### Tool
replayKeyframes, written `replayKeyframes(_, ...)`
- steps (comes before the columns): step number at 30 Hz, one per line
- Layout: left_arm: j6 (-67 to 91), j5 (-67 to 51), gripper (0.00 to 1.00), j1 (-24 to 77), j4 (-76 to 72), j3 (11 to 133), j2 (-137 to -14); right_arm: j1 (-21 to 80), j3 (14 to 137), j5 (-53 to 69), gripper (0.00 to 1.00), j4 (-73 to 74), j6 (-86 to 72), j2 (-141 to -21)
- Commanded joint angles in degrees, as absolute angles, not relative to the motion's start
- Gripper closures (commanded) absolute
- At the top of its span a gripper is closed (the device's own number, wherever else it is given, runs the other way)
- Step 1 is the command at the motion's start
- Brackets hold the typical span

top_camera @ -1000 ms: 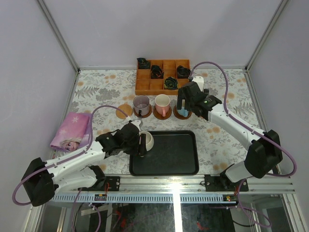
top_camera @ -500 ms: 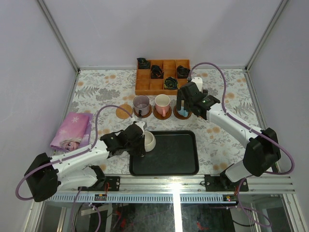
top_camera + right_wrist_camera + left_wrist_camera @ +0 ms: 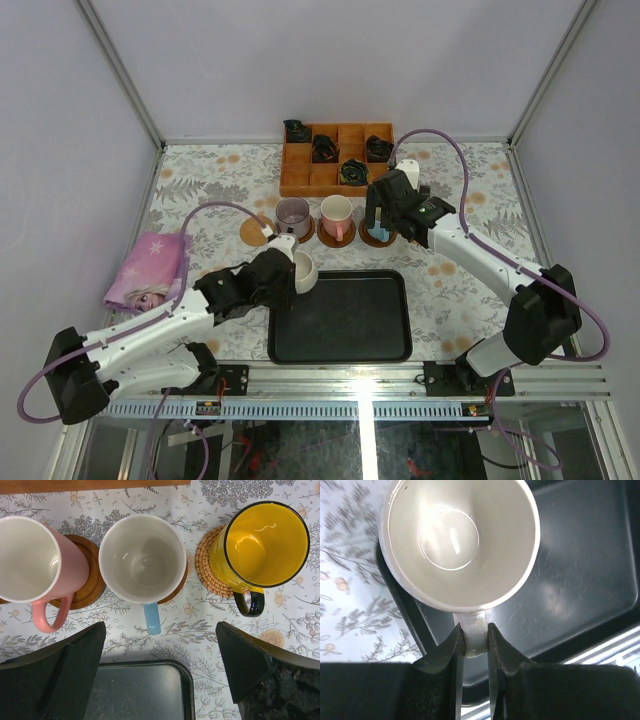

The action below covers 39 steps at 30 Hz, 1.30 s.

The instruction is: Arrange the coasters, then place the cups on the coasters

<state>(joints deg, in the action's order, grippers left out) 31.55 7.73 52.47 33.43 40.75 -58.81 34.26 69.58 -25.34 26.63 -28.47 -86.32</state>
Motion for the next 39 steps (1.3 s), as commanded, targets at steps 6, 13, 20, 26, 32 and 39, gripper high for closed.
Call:
replayKeyframes(6, 28.44, 28.24, 1.00, 52.81, 34.56, 53.93, -58.71, 33.84, 72.19, -25.92, 0.01, 25.01, -27.60, -85.43)
replayKeyframes(13, 24.66, 32.72, 1.00, 48.54, 30.63, 56.60, -57.95, 33.86, 71.86, -24.87, 0.01, 23.87, -27.75, -85.56)
replayKeyframes(20, 19.77, 28.23, 1.00, 35.89, 22.17, 53.50, -58.41, 33.84, 71.93, -24.87, 0.01, 23.14, -27.54, -85.54)
replayKeyframes(26, 14.42, 16.17, 1.00, 22.30, 12.74, 50.47, -59.86, 33.84, 71.85, -24.71, 0.01, 22.62, -27.42, -85.77)
replayKeyframes(32, 12.17, 6.58, 1.00, 15.08, 7.41, 47.78, -66.10, 33.85, 70.86, -25.02, 0.01, 22.41, -27.51, -85.37)
replayKeyframes(39, 10.48, 2.65, 1.00, 12.95, 0.27, 45.01, -72.72, 33.84, 69.83, -25.30, 0.01, 22.41, -27.08, -85.32)
